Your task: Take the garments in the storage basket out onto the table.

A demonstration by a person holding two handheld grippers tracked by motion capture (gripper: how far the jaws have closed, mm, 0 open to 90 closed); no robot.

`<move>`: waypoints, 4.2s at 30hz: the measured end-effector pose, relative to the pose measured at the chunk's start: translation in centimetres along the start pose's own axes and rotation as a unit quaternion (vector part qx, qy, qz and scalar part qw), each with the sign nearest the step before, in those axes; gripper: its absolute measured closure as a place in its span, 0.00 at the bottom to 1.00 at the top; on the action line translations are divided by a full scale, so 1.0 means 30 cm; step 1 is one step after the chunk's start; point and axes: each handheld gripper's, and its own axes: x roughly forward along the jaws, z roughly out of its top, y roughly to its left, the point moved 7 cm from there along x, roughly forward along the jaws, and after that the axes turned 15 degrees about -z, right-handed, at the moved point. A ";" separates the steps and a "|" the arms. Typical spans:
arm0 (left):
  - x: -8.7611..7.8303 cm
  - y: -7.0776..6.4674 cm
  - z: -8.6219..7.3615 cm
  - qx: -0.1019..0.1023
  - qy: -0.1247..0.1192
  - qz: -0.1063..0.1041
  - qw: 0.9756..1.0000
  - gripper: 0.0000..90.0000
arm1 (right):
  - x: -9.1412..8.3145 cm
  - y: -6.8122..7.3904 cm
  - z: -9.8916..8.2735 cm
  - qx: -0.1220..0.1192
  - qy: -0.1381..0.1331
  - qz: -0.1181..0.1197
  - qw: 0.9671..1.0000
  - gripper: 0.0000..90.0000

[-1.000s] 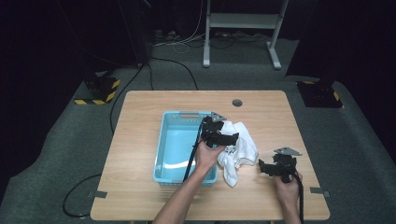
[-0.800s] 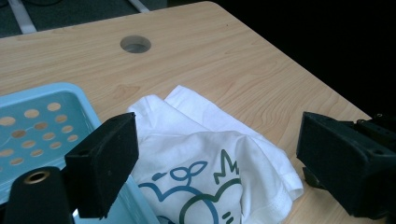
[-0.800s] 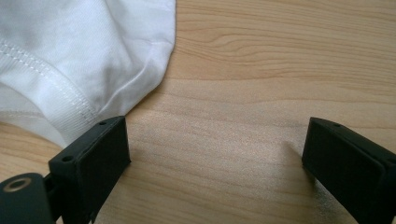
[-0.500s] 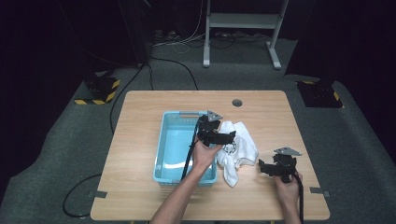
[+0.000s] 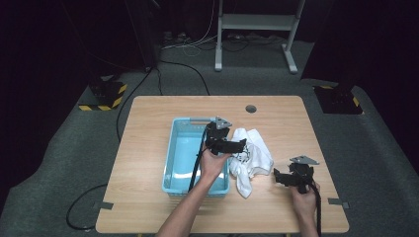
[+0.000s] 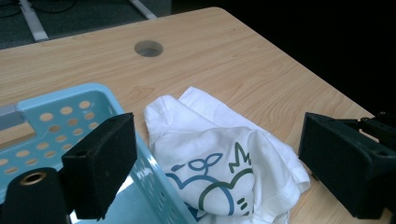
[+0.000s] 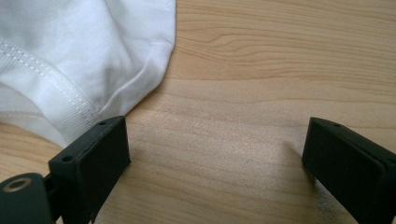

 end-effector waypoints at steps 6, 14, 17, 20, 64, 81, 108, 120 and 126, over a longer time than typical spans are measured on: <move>-0.033 0.025 -0.010 0.003 0.001 0.010 1.000 0.13 | 0.000 0.000 0.000 0.000 0.000 0.000 1.000 0.08; -0.084 0.042 -0.008 0.002 -0.017 0.018 1.000 0.14 | 0.000 0.000 0.000 0.000 0.000 0.000 1.000 0.08; -0.104 0.052 -0.004 -0.002 -0.022 0.019 1.000 0.14 | 0.000 0.000 0.000 0.000 0.000 0.000 1.000 0.08; -0.120 0.059 -0.003 -0.001 -0.024 0.022 0.999 0.14 | 0.000 0.000 0.000 0.000 0.000 0.000 1.000 0.08; -0.286 0.151 -0.038 -0.028 -0.060 0.061 0.996 0.15 | 0.000 0.000 0.000 0.000 0.000 0.000 1.000 0.08; -0.369 0.189 -0.051 -0.042 -0.082 0.077 0.993 0.16 | 0.000 0.000 0.000 0.000 0.000 0.000 1.000 0.08; -0.437 0.216 -0.089 -0.056 -0.089 0.094 0.990 0.16 | 0.000 0.000 0.000 0.000 0.000 0.000 1.000 0.08; -0.478 0.232 -0.116 -0.063 -0.100 0.107 0.987 0.16 | 0.000 0.001 0.000 0.000 0.000 0.000 1.000 0.08; -0.491 0.242 -0.130 -0.068 -0.102 0.111 0.986 0.16 | 0.000 0.001 0.000 0.000 0.000 0.000 1.000 0.08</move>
